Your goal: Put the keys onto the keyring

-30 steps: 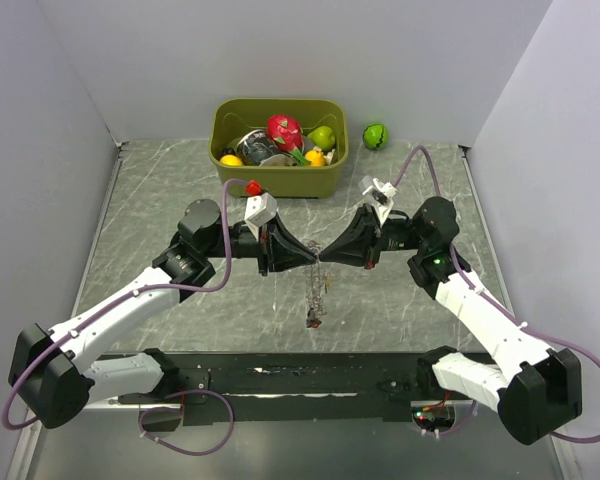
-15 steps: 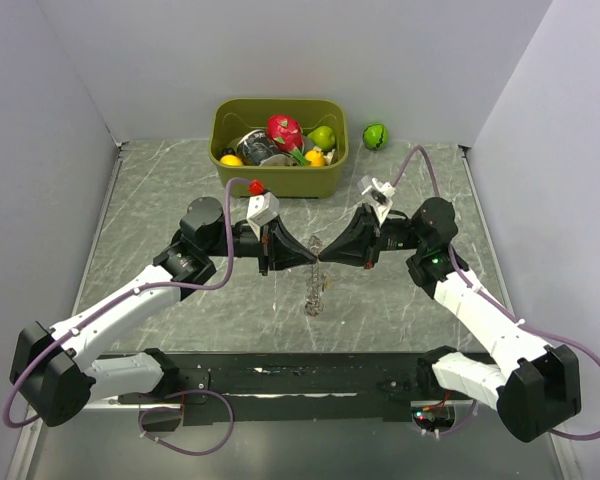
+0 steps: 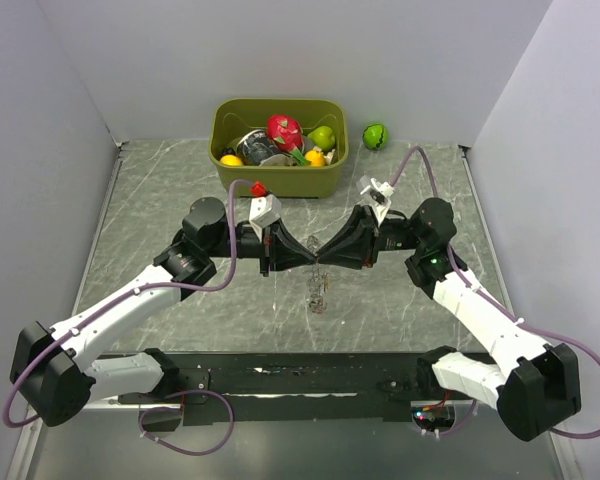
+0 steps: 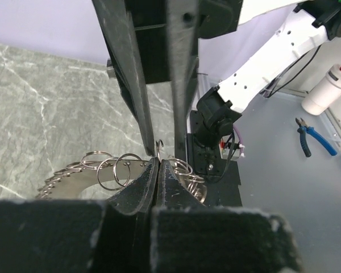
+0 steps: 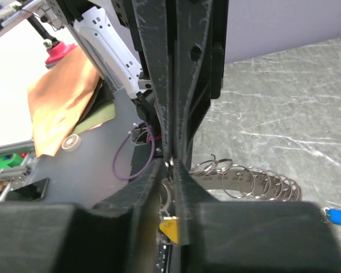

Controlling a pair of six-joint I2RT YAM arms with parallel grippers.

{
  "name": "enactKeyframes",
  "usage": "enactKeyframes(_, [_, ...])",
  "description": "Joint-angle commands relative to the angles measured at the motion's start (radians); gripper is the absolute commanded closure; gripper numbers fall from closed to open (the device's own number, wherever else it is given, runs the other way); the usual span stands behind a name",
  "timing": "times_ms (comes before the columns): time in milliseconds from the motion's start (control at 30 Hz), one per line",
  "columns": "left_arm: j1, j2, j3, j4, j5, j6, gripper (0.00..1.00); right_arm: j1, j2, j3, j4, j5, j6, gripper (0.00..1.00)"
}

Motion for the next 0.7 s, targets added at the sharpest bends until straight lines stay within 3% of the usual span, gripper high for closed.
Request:
enactKeyframes(0, [-0.012,-0.036,0.031,0.002,-0.022,0.045,0.99,0.013,-0.046,-0.007,0.052,0.052,-0.021,0.61])
enactKeyframes(67, [-0.011,-0.05,0.021,0.005,-0.031,0.048,0.99,0.013,-0.049,-0.004,0.031,0.065,-0.027,0.44])
enactKeyframes(167, [-0.012,-0.062,0.022,-0.015,-0.031,0.062,0.99,0.013,-0.056,-0.008,0.038,0.081,-0.025,0.27])
enactKeyframes(367, [-0.012,-0.093,0.012,-0.049,-0.041,0.088,0.99,0.012,-0.107,-0.039,0.052,0.141,-0.04,0.03])
enactKeyframes(667, [-0.012,-0.13,0.007,-0.107,-0.08,0.125,0.99,0.012,-0.138,-0.041,-0.012,0.185,-0.088,0.0])
